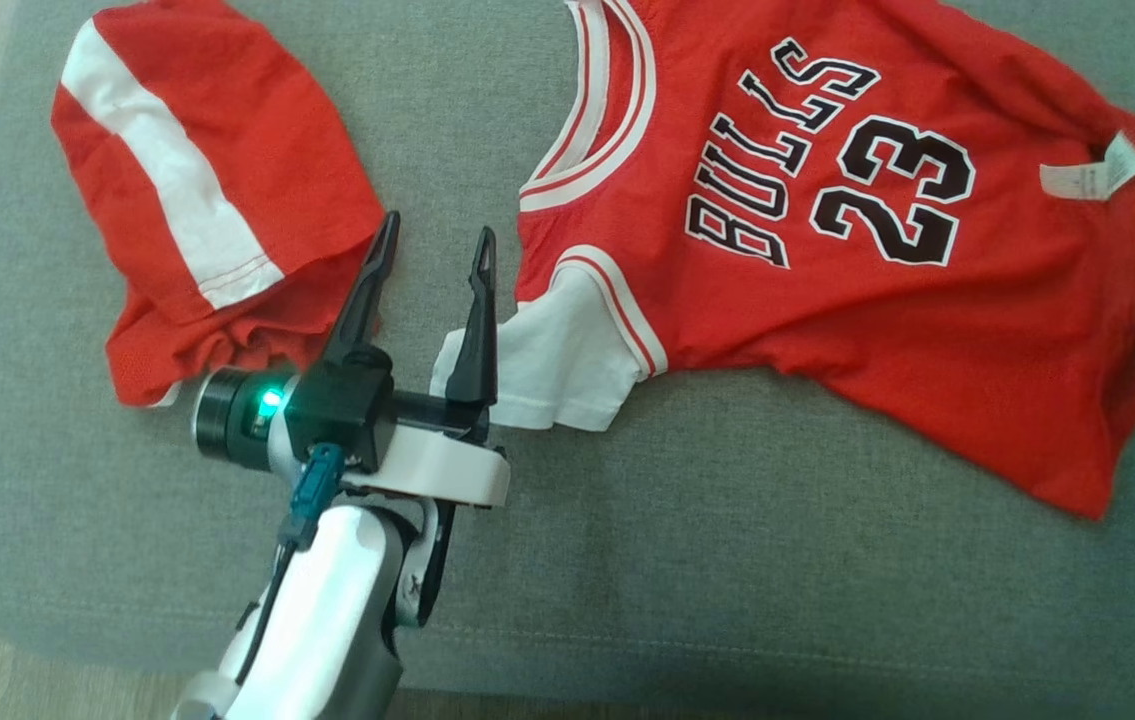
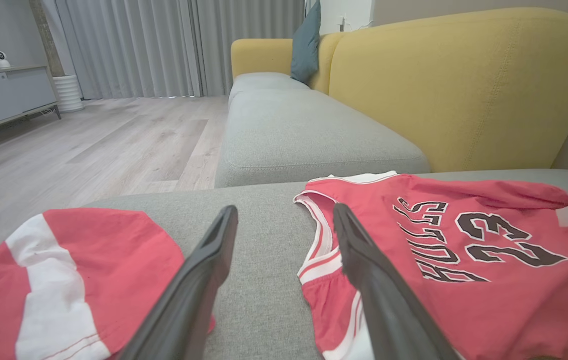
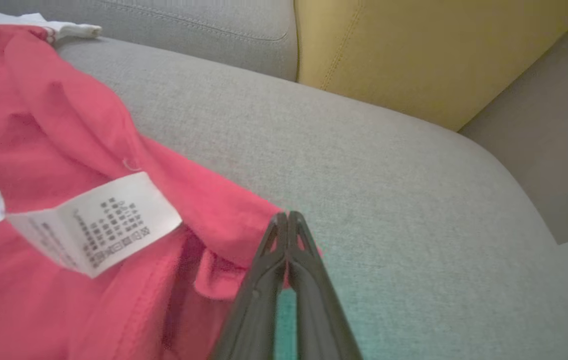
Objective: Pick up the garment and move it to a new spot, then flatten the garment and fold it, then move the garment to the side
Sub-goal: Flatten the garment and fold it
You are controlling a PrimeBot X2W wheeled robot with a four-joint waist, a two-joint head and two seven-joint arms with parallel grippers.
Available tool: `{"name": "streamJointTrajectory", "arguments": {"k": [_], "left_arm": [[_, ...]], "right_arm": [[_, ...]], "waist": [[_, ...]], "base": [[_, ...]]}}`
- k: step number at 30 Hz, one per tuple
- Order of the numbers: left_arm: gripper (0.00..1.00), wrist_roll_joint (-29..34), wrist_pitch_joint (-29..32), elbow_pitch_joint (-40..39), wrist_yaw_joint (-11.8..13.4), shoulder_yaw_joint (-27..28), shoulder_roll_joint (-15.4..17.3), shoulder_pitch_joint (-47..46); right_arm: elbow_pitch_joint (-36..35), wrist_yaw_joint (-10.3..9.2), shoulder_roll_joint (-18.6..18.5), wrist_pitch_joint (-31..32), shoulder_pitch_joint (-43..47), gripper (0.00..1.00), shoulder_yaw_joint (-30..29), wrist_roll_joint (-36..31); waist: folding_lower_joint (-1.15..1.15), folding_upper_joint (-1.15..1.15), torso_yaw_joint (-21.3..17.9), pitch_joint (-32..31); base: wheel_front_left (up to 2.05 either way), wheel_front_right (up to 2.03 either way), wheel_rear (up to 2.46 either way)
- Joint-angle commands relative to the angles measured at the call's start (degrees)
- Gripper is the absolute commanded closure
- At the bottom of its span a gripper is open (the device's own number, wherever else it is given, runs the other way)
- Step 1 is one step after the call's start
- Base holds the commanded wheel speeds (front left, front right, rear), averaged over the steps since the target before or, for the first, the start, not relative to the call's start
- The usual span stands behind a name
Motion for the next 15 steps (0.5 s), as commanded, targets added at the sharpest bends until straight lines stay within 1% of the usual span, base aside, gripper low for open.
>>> {"name": "streamJointTrajectory", "arguments": {"k": [1,6,8,15], "left_arm": [[0.0,-0.58,-0.34,-1.97,0.56,1.46,0.13,-2.11],[0.0,-1.14,-0.34,-2.07,0.69,0.96,0.13,-2.35],[0.0,-1.26,-0.34,-2.15,0.71,0.81,0.13,-2.42],[0.0,-1.99,-0.34,-2.72,0.9,-0.36,0.13,-3.07]], "right_arm": [[-1.4,-0.04,-1.64,-1.48,-2.72,1.0,0.59,-0.82],[-0.85,-0.04,-3.94,-3.63,-7.57,1.0,-0.13,-3.17],[-0.75,-0.04,-4.45,-3.62,-8.57,1.0,-0.1,-3.59],[0.6,-0.04,-8.53,-2.35,-16.52,1.0,0.95,-6.95]], "waist": [[0.0,0.0,0.1,0.01],[0.0,0.0,1.03,0.08],[0.0,0.0,1.33,0.18],[0.0,0.0,4.24,1.64]], "base": [[0.0,0.0,0.0],[0.0,0.0,0.0],[0.0,0.0,0.0],[0.0,0.0,0.0]]}}
